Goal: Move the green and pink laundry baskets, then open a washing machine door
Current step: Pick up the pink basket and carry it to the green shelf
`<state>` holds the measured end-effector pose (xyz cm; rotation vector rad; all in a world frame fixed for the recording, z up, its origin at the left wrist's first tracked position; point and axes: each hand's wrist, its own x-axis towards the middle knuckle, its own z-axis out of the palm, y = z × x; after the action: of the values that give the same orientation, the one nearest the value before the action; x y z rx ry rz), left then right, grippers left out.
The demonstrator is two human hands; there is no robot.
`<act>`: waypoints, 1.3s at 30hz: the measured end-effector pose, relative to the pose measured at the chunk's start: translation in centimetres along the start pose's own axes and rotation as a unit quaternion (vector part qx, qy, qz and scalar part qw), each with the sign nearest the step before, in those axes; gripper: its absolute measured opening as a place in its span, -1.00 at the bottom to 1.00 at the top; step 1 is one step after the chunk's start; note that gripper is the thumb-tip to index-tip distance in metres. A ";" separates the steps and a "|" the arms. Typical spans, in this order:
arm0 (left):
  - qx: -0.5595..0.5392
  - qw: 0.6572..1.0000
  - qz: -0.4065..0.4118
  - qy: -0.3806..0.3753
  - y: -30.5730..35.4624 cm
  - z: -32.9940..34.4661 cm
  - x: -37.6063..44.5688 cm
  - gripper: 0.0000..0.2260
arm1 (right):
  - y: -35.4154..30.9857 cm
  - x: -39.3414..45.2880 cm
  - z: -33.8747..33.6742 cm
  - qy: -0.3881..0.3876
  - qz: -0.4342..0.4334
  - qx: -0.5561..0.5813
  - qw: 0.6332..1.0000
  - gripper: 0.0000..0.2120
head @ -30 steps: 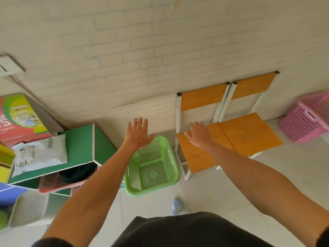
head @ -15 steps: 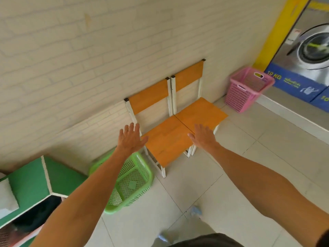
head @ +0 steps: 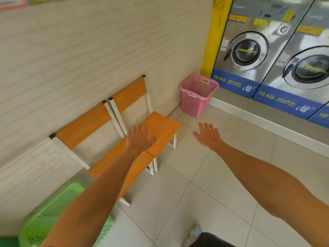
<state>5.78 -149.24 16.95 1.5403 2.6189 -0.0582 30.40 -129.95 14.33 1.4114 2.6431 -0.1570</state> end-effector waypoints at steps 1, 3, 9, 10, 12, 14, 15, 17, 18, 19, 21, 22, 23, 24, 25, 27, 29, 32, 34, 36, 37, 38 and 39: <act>-0.002 1.000 0.004 0.000 2.2 0.0 1.6 -0.29 | 2.3 1.1 -0.4 0.001 0.007 0.001 1.000 -0.39; -0.002 1.000 0.009 -0.007 6.6 0.1 4.3 -0.28 | 6.5 3.0 -0.9 -0.002 0.023 -0.005 1.000 -0.38; 0.016 0.999 0.040 -0.018 16.0 0.8 10.6 -0.27 | 16.9 7.7 -1.5 -0.019 0.047 -0.005 0.999 -0.35; 0.014 0.999 0.038 -0.022 16.8 0.9 12.0 -0.27 | 18.2 8.5 -1.5 -0.025 0.050 -0.005 0.998 -0.35; 0.000 0.999 0.039 -0.023 18.2 1.2 14.8 -0.26 | 20.6 10.5 -1.5 -0.035 0.050 -0.002 0.998 -0.35; -0.012 0.999 0.047 -0.020 19.5 1.4 17.9 -0.24 | 22.8 13.2 -1.7 -0.035 0.045 0.003 0.998 -0.35; -0.012 0.998 0.050 -0.022 20.3 1.4 19.5 -0.21 | 23.8 14.7 -1.9 -0.036 0.045 0.006 0.998 -0.34; -0.014 0.998 0.057 -0.027 21.9 1.6 22.7 -0.16 | 25.6 17.7 -2.4 -0.044 0.045 0.017 0.998 -0.34; -0.014 0.998 0.062 -0.027 22.8 1.9 24.3 -0.13 | 26.4 19.4 -2.6 -0.048 0.045 0.026 0.997 -0.33; -0.012 0.997 0.066 -0.027 23.6 2.3 25.9 -0.11 | 27.2 21.0 -2.6 -0.053 0.045 0.037 0.997 -0.33; -0.012 0.996 0.079 -0.036 25.5 3.1 29.4 -0.06 | 28.8 24.3 -2.7 -0.064 0.044 0.056 0.995 -0.31; -0.013 0.995 0.088 -0.046 26.5 3.5 31.2 -0.05 | 29.8 25.7 -2.7 -0.071 0.044 0.058 0.995 -0.31; -0.013 0.994 0.095 -0.056 27.5 3.7 33.1 -0.05 | 31.0 27.3 -2.6 -0.075 0.043 0.052 0.995 -0.30; -0.015 0.993 0.100 -0.063 28.6 3.8 35.1 -0.06 | 32.3 28.8 -2.5 -0.082 0.041 0.039 0.995 -0.30; -0.019 0.992 0.106 -0.071 29.7 3.9 37.0 -0.07 | 33.6 30.3 -2.5 -0.090 0.044 0.030 0.995 -0.29; -0.025 0.990 0.116 -0.083 31.6 3.4 41.1 -0.10 | 35.9 33.2 -2.9 -0.100 0.053 0.018 0.993 -0.28; -0.030 0.988 0.124 -0.090 33.6 2.8 44.8 -0.13 | 38.1 36.0 -3.3 -0.109 0.058 0.019 0.992 -0.26; -0.036 0.986 0.132 -0.093 36.3 1.8 50.1 -0.16 | 41.2 40.6 -3.9 -0.117 0.062 0.026 0.991 -0.26; -0.043 0.986 0.131 -0.089 37.9 1.6 53.3 -0.19 | 43.1 44.0 -4.4 -0.124 0.066 0.028 0.990 -0.26; -0.051 0.987 0.128 -0.087 39.2 1.6 56.4 -0.22 | 44.9 47.6 -4.6 -0.129 0.062 0.029 0.989 -0.26; -0.055 0.987 0.127 -0.085 39.8 1.8 58.0 -0.22 | 45.7 49.6 -4.7 -0.129 0.056 0.029 0.990 -0.26; -0.061 0.987 0.124 -0.083 40.5 2.1 59.6 -0.22 | 46.6 51.6 -4.9 -0.130 0.050 0.027 0.990 -0.27; -0.068 0.988 0.117 -0.080 41.2 2.2 61.4 -0.22 | 47.6 53.8 -5.2 -0.131 0.044 0.025 0.990 -0.27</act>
<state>12.36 -76.01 8.91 1.7055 2.2563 0.0142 40.01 -58.81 8.91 1.4113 2.3751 -0.3747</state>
